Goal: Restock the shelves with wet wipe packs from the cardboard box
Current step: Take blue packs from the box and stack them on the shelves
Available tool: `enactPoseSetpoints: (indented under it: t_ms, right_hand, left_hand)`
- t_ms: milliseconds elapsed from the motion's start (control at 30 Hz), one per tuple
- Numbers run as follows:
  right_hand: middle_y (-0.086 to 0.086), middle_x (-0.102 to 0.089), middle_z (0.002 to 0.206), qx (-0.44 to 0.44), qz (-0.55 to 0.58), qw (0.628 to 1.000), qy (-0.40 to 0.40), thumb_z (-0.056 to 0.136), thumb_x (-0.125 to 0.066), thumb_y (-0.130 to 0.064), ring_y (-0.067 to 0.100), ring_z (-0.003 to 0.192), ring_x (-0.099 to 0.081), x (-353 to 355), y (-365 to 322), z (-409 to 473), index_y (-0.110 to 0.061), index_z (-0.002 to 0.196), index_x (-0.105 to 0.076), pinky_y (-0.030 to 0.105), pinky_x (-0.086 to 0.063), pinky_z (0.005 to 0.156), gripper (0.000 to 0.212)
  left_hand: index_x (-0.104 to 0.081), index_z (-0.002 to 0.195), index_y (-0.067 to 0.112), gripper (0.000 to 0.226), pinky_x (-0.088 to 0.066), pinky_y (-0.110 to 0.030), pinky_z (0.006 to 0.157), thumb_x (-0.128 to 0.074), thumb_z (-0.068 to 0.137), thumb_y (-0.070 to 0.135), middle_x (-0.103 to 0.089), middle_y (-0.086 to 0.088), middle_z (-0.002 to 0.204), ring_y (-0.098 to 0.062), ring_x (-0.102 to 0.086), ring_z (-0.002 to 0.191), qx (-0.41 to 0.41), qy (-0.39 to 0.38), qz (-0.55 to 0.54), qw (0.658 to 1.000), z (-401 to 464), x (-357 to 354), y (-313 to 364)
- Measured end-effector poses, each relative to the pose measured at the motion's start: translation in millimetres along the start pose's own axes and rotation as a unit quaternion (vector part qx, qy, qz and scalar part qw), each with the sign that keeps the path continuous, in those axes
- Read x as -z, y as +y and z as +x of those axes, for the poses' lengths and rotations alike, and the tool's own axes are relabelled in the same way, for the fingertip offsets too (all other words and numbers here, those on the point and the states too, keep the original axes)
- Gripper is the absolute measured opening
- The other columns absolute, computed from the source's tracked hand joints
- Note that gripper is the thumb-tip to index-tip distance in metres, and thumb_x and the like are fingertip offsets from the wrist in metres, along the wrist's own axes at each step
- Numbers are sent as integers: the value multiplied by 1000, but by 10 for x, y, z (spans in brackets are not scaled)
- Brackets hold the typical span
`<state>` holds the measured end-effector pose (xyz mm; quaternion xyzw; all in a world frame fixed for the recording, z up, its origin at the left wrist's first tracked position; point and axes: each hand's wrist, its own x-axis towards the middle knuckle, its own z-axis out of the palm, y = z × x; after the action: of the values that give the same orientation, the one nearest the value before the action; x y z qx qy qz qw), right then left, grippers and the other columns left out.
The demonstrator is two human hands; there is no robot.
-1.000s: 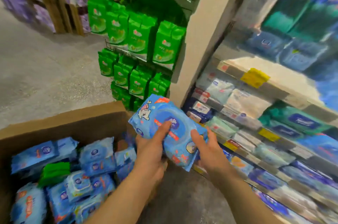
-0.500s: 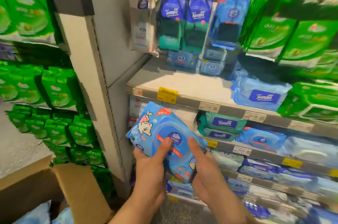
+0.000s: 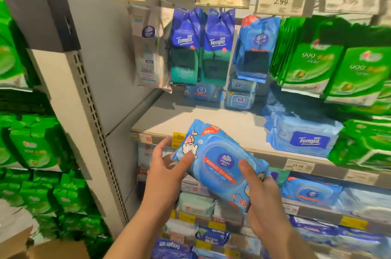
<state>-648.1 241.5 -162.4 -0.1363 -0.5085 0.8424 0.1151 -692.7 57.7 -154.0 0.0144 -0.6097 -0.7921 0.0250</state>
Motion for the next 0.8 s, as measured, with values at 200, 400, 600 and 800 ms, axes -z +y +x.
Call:
enactPoseSetpoints:
  t_ms: [200,400,600,800]
  right_hand:
    - [10,-78,108,71,-81,994,-16,97,-65,-25,34,96,-76,-426,-245,652,-29,111,-72,53,-61,81,16]
    - [5,-79,104,129,-194,972,11,88,-79,-26,27,92,-77,-727,-293,1395,-17,119,-60,50,-63,78,38]
    - [4,-74,116,119,-240,963,-28,90,-75,-7,17,95,-76,-810,-103,1943,-22,122,-51,33,-63,73,43]
    - [-8,-52,115,118,-554,820,-86,68,-87,-40,2,100,-55,-574,-20,2407,-29,133,-44,22,-48,83,78]
  left_hand:
    - [-64,120,41,38,-52,-15,80,-69,90,18,-73,15,103,-4,-67,91,-68,-77,107,989,781,61,181]
    - [-66,118,45,28,-48,-18,76,-62,95,30,-70,22,85,6,-58,75,-133,-139,273,943,1546,242,258]
    - [-73,107,30,17,-54,-27,79,-64,94,33,-75,15,93,-7,-69,89,-135,-131,400,897,2081,317,130]
    - [-69,114,25,31,-50,-34,80,-60,91,44,-73,-6,105,-28,-65,99,-132,-28,558,819,2411,230,42]
